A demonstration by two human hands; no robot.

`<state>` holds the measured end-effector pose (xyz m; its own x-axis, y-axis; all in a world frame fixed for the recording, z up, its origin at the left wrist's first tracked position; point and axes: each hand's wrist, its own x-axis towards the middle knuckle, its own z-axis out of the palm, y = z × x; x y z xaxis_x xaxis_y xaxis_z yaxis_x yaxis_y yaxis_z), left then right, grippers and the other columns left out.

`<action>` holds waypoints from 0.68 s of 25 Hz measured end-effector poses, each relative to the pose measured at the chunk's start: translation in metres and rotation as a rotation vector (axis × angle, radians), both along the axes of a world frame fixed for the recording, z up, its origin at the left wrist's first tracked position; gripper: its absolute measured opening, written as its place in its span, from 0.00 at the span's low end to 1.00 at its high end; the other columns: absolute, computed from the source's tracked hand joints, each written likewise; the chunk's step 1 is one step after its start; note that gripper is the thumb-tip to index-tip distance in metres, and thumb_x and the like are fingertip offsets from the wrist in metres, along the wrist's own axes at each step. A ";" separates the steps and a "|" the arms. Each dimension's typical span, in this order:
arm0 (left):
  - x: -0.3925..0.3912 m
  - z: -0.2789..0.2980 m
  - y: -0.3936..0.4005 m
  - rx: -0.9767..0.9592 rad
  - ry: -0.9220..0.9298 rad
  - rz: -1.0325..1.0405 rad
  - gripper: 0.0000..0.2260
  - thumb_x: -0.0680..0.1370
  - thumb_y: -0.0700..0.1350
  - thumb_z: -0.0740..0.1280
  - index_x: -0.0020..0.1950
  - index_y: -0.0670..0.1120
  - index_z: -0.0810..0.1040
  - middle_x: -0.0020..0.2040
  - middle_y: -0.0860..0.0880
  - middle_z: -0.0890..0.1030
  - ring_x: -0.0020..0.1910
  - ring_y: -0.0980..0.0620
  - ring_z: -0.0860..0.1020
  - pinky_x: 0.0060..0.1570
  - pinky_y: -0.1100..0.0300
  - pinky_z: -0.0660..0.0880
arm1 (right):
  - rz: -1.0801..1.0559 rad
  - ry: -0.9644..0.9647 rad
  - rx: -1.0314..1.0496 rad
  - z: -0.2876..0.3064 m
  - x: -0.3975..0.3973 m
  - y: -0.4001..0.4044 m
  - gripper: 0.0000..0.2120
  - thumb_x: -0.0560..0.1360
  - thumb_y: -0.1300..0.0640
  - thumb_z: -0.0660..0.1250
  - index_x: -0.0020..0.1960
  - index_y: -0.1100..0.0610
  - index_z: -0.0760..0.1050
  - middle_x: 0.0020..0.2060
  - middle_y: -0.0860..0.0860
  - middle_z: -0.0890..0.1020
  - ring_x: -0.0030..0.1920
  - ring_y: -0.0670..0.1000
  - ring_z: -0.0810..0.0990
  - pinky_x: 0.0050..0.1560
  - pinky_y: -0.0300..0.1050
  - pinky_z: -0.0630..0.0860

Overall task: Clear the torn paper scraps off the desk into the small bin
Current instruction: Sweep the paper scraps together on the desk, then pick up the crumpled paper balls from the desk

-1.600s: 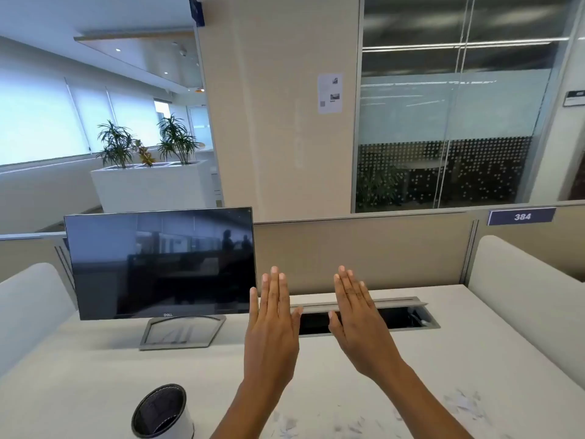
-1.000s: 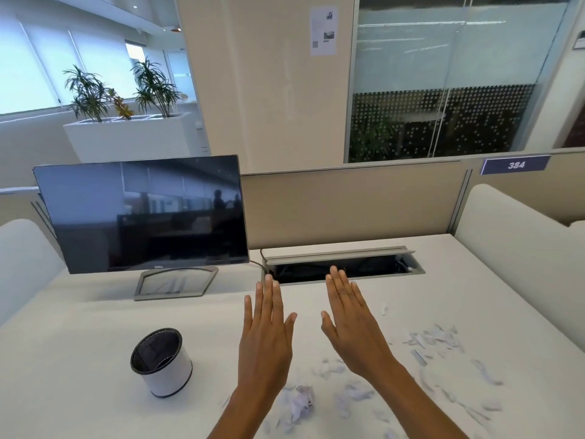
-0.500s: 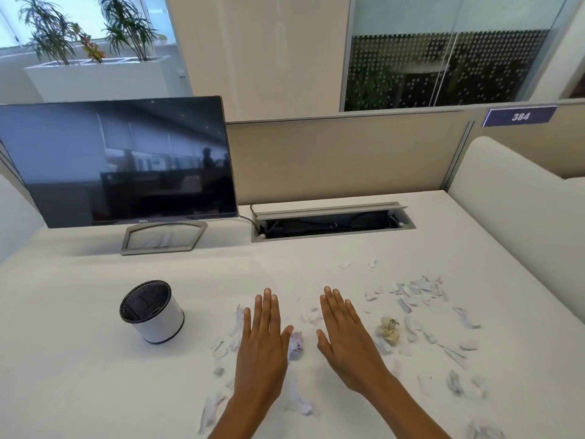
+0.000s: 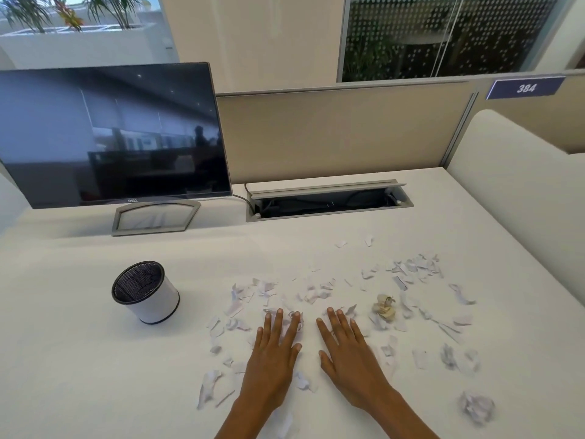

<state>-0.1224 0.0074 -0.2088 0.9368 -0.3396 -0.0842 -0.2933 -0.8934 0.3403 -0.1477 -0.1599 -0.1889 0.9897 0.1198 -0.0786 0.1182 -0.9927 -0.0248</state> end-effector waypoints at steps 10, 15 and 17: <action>0.001 -0.006 -0.003 -0.040 0.016 0.060 0.23 0.82 0.55 0.44 0.72 0.60 0.34 0.78 0.51 0.41 0.76 0.53 0.37 0.71 0.60 0.36 | -0.008 0.066 0.096 -0.011 -0.003 -0.003 0.25 0.78 0.47 0.46 0.69 0.53 0.69 0.69 0.55 0.71 0.68 0.55 0.71 0.69 0.49 0.46; 0.011 0.001 -0.011 -0.044 -0.023 0.112 0.20 0.83 0.51 0.47 0.76 0.53 0.53 0.78 0.49 0.55 0.77 0.52 0.52 0.74 0.57 0.46 | 0.028 0.100 0.180 -0.015 0.004 -0.008 0.28 0.80 0.41 0.42 0.77 0.49 0.46 0.77 0.51 0.41 0.77 0.54 0.40 0.72 0.46 0.29; 0.014 0.004 -0.013 -0.028 -0.065 0.125 0.18 0.83 0.49 0.49 0.73 0.52 0.59 0.77 0.49 0.59 0.75 0.52 0.57 0.74 0.54 0.49 | 0.040 0.064 0.279 -0.015 0.007 -0.010 0.27 0.81 0.43 0.47 0.76 0.48 0.46 0.76 0.49 0.38 0.77 0.52 0.37 0.74 0.45 0.34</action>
<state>-0.1085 -0.0055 -0.2045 0.9751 -0.2212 -0.0145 -0.2023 -0.9148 0.3497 -0.1402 -0.1704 -0.2042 0.9779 0.1841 -0.0989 0.1463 -0.9409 -0.3053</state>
